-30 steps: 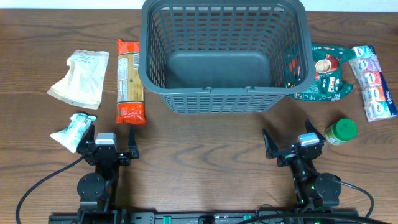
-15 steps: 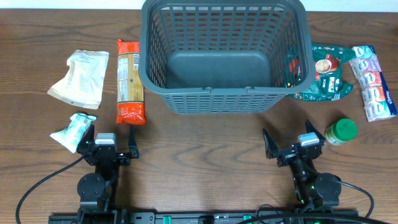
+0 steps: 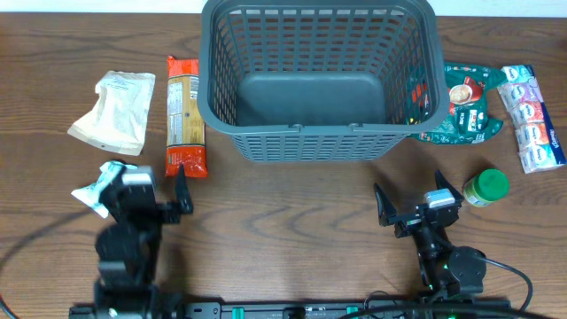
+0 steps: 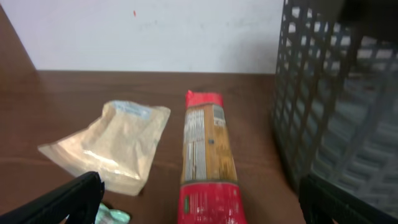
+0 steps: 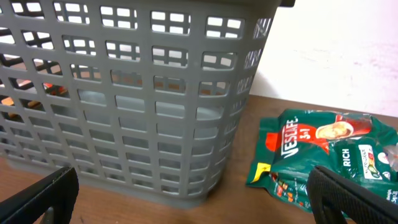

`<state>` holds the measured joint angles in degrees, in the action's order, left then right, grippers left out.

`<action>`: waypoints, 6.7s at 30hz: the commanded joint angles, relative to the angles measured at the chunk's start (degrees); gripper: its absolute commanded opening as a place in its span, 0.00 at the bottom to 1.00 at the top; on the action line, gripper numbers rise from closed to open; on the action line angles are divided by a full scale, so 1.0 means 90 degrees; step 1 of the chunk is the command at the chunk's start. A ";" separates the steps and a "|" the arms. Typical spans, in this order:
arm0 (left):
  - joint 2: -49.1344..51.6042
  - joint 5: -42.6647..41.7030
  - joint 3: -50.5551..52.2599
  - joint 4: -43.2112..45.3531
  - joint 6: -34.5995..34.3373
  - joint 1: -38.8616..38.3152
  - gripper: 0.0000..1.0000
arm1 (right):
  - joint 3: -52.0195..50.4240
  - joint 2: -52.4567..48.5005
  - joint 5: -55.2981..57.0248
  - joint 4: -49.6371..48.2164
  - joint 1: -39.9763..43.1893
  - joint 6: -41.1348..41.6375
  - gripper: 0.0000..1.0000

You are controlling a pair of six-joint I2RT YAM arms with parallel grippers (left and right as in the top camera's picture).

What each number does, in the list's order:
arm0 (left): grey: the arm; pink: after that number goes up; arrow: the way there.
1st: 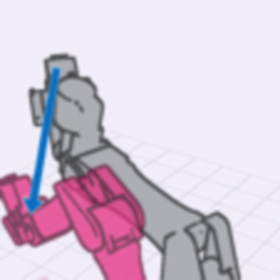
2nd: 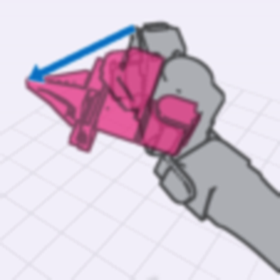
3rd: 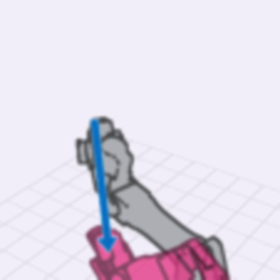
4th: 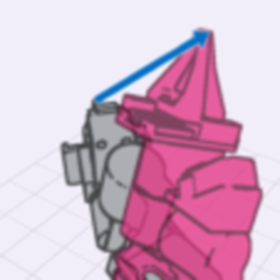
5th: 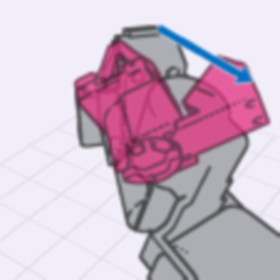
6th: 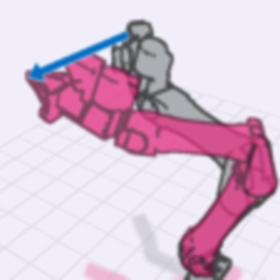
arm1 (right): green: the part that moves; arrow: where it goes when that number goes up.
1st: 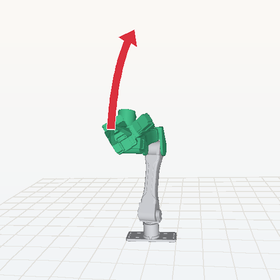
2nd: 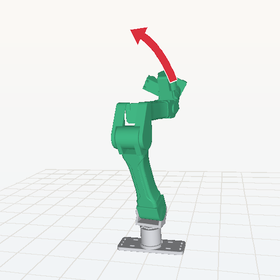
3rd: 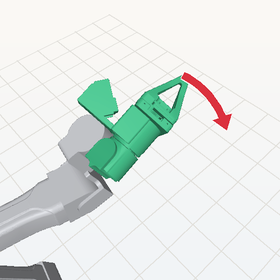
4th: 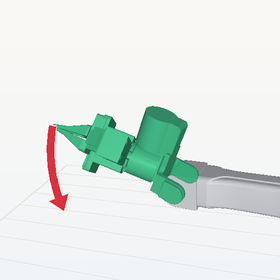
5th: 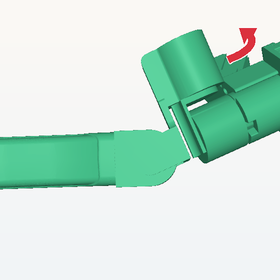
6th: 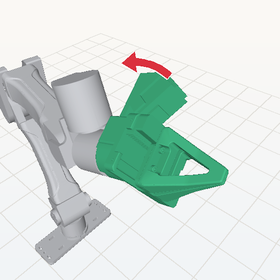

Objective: Pack container

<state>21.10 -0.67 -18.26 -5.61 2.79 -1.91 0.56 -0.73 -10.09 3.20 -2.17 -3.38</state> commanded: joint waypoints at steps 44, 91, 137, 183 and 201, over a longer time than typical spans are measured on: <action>0.8344 -0.1984 -0.6676 -0.4585 -0.0733 0.1098 0.99 | -0.0027 0.0039 -0.0002 0.0002 -0.0053 0.0058 0.99; 1.0348 -0.0976 -0.6880 -0.3385 0.0194 0.0274 0.99 | -0.0027 0.0039 -0.0002 0.0002 -0.0053 0.0058 0.99; 1.2024 -0.0733 -0.8748 -0.4177 -0.0034 0.0267 0.99 | -0.0027 0.0039 -0.0002 0.0002 -0.0053 0.0058 0.99; 1.2871 -0.0724 -0.8616 -0.4993 -0.0097 0.0155 0.06 | -0.0027 0.0039 -0.0002 0.0002 -0.0053 0.0058 0.99; 1.0426 0.0328 -0.8820 -0.5440 -0.0109 0.0544 0.06 | -0.0027 0.0039 -0.0002 0.0005 -0.0053 0.0058 0.99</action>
<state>123.94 -1.72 -96.92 -54.59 1.72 1.13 0.56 -0.71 -10.09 3.18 -2.17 -3.36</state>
